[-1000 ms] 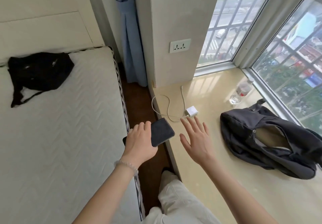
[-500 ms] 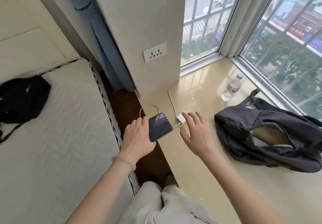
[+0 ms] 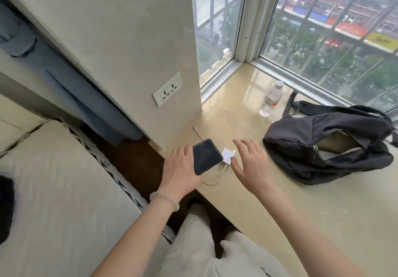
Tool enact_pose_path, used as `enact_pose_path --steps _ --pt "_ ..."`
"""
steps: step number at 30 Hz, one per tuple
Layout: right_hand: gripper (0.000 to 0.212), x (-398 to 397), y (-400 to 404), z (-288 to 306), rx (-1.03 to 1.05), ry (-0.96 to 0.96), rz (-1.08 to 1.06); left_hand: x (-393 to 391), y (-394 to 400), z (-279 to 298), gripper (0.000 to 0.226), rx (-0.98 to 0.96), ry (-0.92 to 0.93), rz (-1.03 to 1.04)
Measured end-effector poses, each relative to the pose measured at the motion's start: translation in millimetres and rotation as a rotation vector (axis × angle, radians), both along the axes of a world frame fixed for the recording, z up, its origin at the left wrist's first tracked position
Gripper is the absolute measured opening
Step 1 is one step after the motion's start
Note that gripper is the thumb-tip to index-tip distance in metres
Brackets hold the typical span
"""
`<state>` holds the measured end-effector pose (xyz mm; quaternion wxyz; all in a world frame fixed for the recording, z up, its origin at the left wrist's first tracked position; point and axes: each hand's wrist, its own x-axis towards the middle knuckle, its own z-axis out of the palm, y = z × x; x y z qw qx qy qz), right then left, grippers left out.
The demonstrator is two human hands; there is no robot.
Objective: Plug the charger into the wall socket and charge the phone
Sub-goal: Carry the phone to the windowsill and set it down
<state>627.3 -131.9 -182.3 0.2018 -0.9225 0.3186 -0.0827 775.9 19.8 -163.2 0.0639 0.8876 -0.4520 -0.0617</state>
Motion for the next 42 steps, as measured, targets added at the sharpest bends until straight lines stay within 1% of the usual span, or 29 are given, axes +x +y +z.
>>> enact_pose_path --steps 3,5,6,10,11,13,14,16,17,19,20,21,22,23,24,25,28,31,34,37,40,42 --pt "0.046 20 8 -5 0.015 -0.002 -0.062 25 -10 -8 0.05 -0.007 0.015 -0.062" --pt "0.043 29 14 -8 0.098 -0.053 -0.124 32 -19 -13 0.048 -0.012 0.046 -0.073" --pt "0.041 33 17 -8 0.203 -0.1 -0.177 32 -25 -16 0.049 -0.014 0.062 -0.075" --pt "0.032 47 19 -8 0.775 -0.369 -0.504 24 -50 -27 0.057 -0.026 0.169 -0.041" --pt "0.03 48 17 -8 0.903 -0.436 -0.559 20 -58 -31 0.058 -0.043 0.197 -0.021" --pt "0.024 46 16 -10 1.091 -0.526 -0.607 10 -72 -39 0.06 -0.082 0.243 0.008" --pt "0.021 42 15 -12 1.129 -0.534 -0.624 4 -78 -43 0.062 -0.096 0.271 0.01" --pt "0.018 32 11 -20 1.125 -0.521 -0.695 -9 -89 -52 0.066 -0.077 0.367 -0.024" --pt "0.016 25 8 -25 1.104 -0.511 -0.745 -15 -94 -56 0.068 -0.04 0.454 -0.045" --pt "0.016 7 0 -36 1.058 -0.473 -0.814 -24 -104 -62 0.07 0.051 0.717 -0.045" --pt "0.017 -3 -4 -42 1.05 -0.45 -0.833 -27 -110 -66 0.065 0.082 0.86 -0.023" --pt "0.019 -14 -8 -49 1.049 -0.432 -0.849 -30 -114 -71 0.054 0.1 0.983 -0.005" --pt "0.02 -26 -12 -56 1.047 -0.418 -0.865 -33 -119 -79 0.041 0.11 1.052 0.002" --pt "0.021 -36 -15 -63 1.038 -0.405 -0.879 -37 -124 -88 0.029 0.112 1.071 0.001" --pt "0.02 -45 -19 -70 1.027 -0.386 -0.895 -41 -129 -97 0.024 0.115 1.067 0.002" --pt "0.019 -53 -21 -77 1.016 -0.365 -0.913 -47 -132 -107 0.023 0.119 1.054 0.008" --pt "0.023 -72 -27 -104 0.971 -0.301 -1.0 -66 -141 -138 0.024 0.175 1.038 0.016" --pt "0.019 -88 -29 -138 0.938 -0.209 -1.099 -85 -147 -169 0.026 0.216 1.085 0.068" --pt "0.015 -100 -28 -169 0.932 -0.209 -1.184 -104 -148 -198 0.026 0.182 1.097 0.162" --pt "0.024 -107 -30 -194 0.913 -0.214 -1.268 -121 -148 -221 0.024 0.146 1.052 0.212" --pt "0.019 -111 -33 -210 0.888 -0.22 -1.318 -133 -149 -236 0.024 0.124 1.018 0.273" --pt "0.014 -113 -35 -217 0.867 -0.192 -1.312 -139 -150 -243 0.024 0.111 1.003 0.313"
